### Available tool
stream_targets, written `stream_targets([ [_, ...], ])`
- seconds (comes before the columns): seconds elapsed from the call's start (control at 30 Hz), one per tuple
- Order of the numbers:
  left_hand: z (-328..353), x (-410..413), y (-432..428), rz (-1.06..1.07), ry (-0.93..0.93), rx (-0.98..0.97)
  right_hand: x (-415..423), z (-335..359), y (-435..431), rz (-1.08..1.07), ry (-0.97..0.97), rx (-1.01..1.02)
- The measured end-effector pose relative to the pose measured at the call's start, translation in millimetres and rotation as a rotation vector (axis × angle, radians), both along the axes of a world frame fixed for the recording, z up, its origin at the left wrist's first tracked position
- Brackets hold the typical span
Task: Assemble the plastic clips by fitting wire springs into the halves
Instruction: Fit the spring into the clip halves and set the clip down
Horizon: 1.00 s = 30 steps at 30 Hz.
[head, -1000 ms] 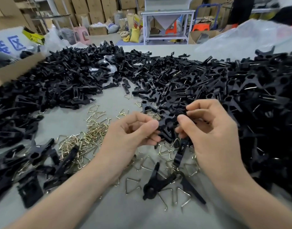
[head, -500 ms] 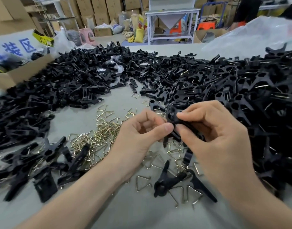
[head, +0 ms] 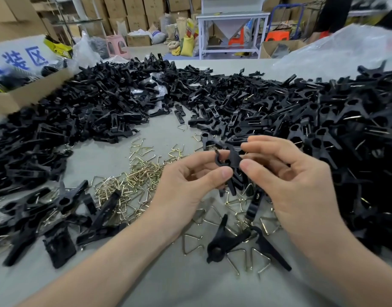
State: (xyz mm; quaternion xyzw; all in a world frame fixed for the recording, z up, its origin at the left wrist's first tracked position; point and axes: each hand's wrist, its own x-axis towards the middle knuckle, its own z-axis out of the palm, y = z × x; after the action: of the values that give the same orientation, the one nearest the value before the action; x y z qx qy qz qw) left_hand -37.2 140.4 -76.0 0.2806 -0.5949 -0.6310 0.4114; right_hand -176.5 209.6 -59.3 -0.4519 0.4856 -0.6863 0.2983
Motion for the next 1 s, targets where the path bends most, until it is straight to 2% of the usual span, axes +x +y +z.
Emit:
stream_targets([
  [0.63, 0.0, -1.7, -3.1, 0.010, 0.058, 0.041, -3.8, 3.8, -0.5, 0.019, 0.061, 0.076],
  [1.0, 2.3, -0.7, -0.2, -0.018, 0.027, -0.020, -5.3, 5.2, -0.7, 0.011, 0.057, 0.064],
])
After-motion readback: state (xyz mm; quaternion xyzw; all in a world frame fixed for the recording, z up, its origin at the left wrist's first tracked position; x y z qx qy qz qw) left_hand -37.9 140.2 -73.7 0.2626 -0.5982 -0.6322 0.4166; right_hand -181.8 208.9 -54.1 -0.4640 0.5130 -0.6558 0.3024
